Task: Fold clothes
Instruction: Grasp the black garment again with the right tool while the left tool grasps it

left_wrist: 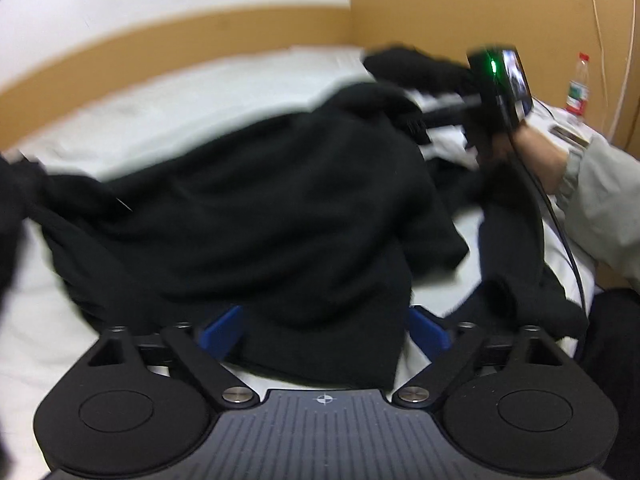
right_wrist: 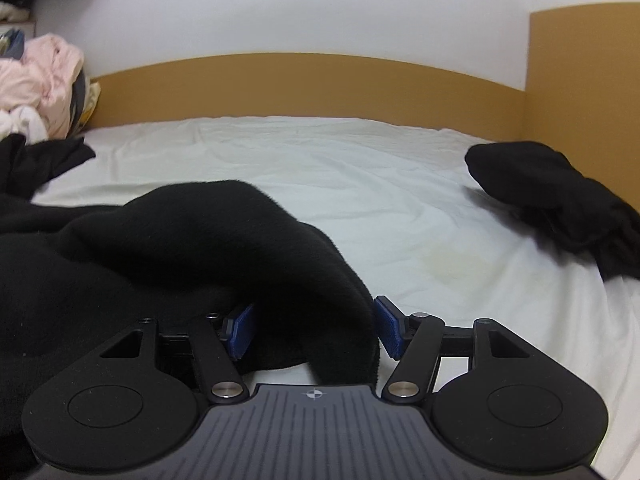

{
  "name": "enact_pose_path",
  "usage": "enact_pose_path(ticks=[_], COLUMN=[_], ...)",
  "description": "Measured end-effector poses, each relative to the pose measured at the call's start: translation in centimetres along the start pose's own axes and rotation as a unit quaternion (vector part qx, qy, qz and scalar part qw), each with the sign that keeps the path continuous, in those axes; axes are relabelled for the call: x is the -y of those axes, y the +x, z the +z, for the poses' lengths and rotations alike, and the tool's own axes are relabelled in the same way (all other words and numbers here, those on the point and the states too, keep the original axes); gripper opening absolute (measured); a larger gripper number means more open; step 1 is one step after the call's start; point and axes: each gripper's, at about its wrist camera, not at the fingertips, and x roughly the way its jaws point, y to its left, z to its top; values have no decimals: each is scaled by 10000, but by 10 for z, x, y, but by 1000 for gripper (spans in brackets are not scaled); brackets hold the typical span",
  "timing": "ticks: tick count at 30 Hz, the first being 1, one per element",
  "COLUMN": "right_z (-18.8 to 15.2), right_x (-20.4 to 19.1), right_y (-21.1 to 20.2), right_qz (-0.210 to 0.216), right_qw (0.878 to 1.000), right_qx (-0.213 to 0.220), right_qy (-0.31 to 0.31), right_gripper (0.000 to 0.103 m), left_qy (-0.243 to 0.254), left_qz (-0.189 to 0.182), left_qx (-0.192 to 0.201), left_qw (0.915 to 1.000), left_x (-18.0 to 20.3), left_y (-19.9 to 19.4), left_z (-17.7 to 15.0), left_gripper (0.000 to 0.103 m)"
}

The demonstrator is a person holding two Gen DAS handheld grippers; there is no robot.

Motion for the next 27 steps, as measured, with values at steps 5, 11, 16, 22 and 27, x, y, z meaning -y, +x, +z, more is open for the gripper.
enact_pose_path(ticks=[5, 11, 16, 22, 27], right_z=[-1, -2, 23, 115, 197], right_x=[6, 22, 30, 10, -5], right_y=[6, -13, -65, -161, -246], right_qz=[104, 238, 27, -90, 21], right_qw=[9995, 9988, 9955, 9830, 9669], right_qx=[-305, 29, 657, 1768, 2497], right_qy=[-17, 423, 681, 484, 521], right_gripper=[60, 7, 7, 7, 7], left_qy=[-584, -1505, -1251, -2139, -2137], left_qz=[269, 356, 620, 543, 657], left_qx=[374, 1046, 1892, 3352, 4141], left_qw=[9972, 9824, 9720, 9159, 8823], left_x=[-14, -51, -73, -102, -110], left_y=[13, -20, -92, -192, -287], left_z=[1, 28, 75, 132, 185], left_gripper=[23, 5, 5, 5, 4])
